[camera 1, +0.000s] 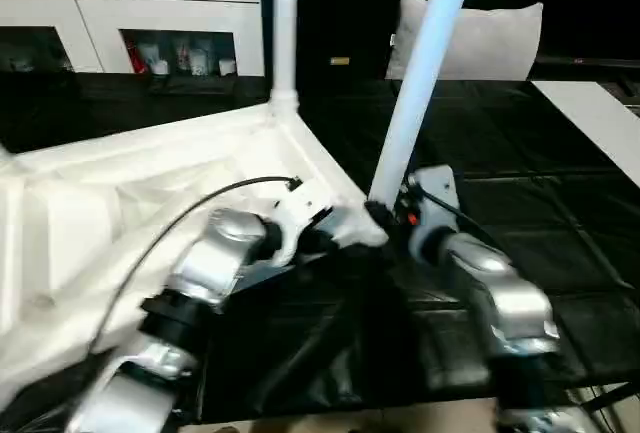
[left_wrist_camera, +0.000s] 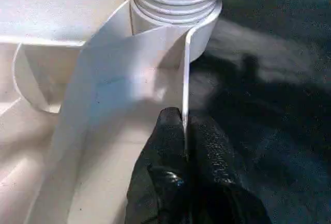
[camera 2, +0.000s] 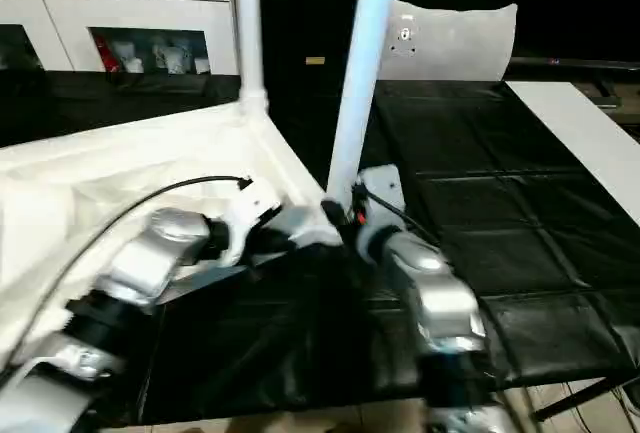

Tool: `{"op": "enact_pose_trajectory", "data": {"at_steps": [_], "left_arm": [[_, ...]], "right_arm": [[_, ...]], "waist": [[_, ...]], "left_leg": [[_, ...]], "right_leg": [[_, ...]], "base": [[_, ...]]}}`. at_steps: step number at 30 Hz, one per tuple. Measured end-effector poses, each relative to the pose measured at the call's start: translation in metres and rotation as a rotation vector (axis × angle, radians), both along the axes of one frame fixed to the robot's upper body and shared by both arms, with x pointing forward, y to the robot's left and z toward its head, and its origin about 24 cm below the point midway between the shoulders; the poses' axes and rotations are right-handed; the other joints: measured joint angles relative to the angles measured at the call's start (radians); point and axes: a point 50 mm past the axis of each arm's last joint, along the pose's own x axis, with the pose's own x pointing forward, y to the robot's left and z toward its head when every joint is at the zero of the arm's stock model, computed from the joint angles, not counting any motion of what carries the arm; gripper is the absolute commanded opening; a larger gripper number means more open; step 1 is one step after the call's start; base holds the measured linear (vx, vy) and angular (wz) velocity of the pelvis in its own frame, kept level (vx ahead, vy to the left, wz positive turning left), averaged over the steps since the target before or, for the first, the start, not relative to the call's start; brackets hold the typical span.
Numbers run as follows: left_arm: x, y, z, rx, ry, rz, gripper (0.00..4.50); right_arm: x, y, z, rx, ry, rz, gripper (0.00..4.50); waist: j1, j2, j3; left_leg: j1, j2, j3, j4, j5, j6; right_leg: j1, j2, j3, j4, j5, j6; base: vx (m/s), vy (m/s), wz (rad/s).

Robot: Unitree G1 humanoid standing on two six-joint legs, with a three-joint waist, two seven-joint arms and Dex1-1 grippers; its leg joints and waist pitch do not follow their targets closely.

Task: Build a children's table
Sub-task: Rotate leg to tighten

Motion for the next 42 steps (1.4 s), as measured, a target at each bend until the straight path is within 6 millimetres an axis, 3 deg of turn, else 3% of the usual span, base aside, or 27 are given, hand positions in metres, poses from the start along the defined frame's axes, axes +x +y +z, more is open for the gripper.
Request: {"op": "enact_pose_trajectory", "data": {"at_steps": [11, 18, 20, 23, 31, 40, 42], "left_arm": [[0.0, 0.001, 0.002, 0.01, -0.038, -0.042, 0.0], [-0.002, 0.021, 0.005, 0.026, -0.061, -0.145, 0.0], [-0.003, 0.028, 0.006, 0.038, -0.063, -0.175, 0.0], [-0.006, 0.036, 0.007, 0.042, -0.058, -0.248, 0.0], [-0.022, 0.061, 0.009, 0.081, -0.009, -0.526, 0.0], [-0.03, 0.061, 0.009, 0.085, 0.02, -0.657, 0.0], [-0.03, 0.06, 0.009, 0.084, 0.022, -0.671, 0.0]], "right_arm": [[-0.002, -0.001, 0.001, 0.023, -0.04, 0.034, 3.56], [-0.018, -0.024, -0.005, 0.0, -0.019, 0.235, 4.04], [-0.022, -0.03, -0.005, -0.004, -0.011, 0.308, 4.36], [-0.027, -0.04, -0.001, -0.037, -0.012, 0.435, 4.46], [-0.036, -0.056, 0.011, -0.103, 0.004, 0.766, 4.46], [-0.045, -0.05, 0.011, -0.064, 0.053, 1.004, 4.3], [-0.047, -0.048, 0.01, -0.048, 0.068, 1.036, 3.95]], "waist": [[0.0, 0.002, 0.001], [0.006, 0.003, 0.002], [0.011, 0.004, 0.002], [0.026, 0.004, 0.002], [0.055, 0.004, 0.002], [0.059, 0.003, 0.002], [0.06, 0.003, 0.002]], "left_leg": [[-0.003, 0.0, 0.0, -0.007, -0.001, 0.0], [-0.006, 0.0, 0.0, -0.008, -0.001, 0.001], [-0.008, 0.0, -0.001, -0.007, -0.001, 0.001], [-0.008, 0.0, -0.001, -0.007, -0.001, 0.001], [-0.008, 0.001, -0.001, -0.004, -0.001, 0.001], [-0.008, 0.001, -0.001, -0.003, -0.001, 0.002], [-0.008, 0.001, -0.001, -0.003, -0.001, 0.002]], "right_leg": [[-0.001, 0.001, -0.001, -0.009, 0.005, -0.003], [-0.002, 0.001, -0.002, -0.01, 0.005, -0.003], [-0.003, 0.001, -0.002, -0.01, 0.006, -0.003], [-0.003, 0.001, -0.002, -0.011, 0.006, -0.003], [-0.002, 0.0, -0.002, -0.011, 0.006, -0.003], [-0.001, 0.0, -0.003, -0.01, 0.006, -0.003], [-0.001, 0.0, -0.003, -0.009, 0.006, -0.003]], "base": [[0.0, 0.0, 0.0], [0.0, 0.0, 0.0], [0.0, 0.0, 0.0], [0.0, 0.0, 0.0], [0.0, 0.0, 0.0], [0.0, 0.0, 0.0], [0.0, 0.0, 0.0]]}}
